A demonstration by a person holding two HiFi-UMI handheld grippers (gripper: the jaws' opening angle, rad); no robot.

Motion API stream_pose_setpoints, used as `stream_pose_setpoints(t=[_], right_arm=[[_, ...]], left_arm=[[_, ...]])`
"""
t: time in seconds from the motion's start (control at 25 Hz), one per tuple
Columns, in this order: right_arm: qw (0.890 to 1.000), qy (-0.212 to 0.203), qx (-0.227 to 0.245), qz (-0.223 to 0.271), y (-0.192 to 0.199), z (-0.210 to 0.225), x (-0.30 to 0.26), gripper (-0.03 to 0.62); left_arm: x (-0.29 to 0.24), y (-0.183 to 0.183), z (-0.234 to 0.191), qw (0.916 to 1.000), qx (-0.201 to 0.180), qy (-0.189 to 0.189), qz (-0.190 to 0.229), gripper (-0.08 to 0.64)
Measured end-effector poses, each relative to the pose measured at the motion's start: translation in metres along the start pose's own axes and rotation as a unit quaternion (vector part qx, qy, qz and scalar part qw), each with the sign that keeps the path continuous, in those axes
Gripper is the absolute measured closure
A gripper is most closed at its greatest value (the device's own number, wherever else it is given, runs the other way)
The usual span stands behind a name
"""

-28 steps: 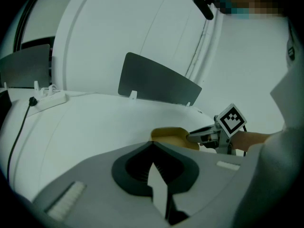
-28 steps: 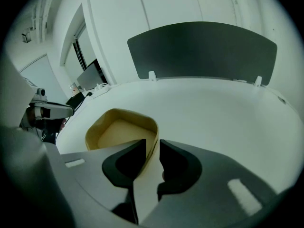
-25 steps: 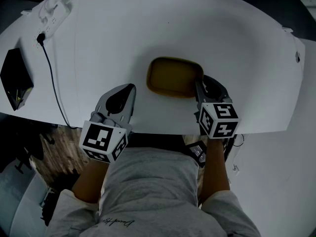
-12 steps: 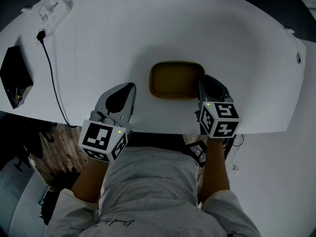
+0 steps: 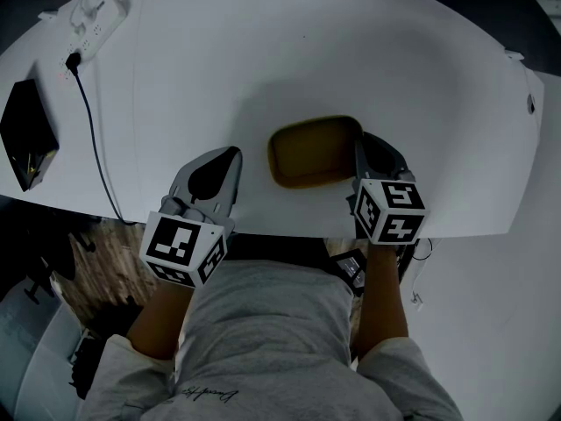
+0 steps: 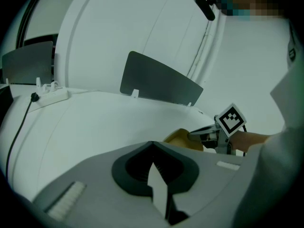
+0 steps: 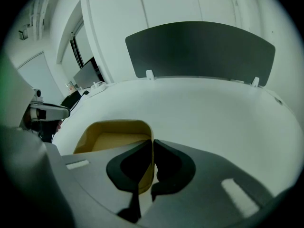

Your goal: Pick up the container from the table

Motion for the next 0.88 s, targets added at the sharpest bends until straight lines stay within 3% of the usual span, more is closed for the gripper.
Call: stream_pose_setpoints(t=[0.88], right_arm=[[1.0, 0.008, -0.002, 0.013, -0.006, 0.003, 0.017, 0.568]], left_arm=[[0.008, -0.006, 0.009, 0.9998, -0.003, 0.005, 0.017, 0.56]])
Point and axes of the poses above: the fingertips, and each gripper's own axes: x backward along the fingers, z to its right, y out of its underside, the point moved 9 cm from there along x, backward along the fingers, and after that the axes turned 15 degrees about x, right-handed, at the moved point
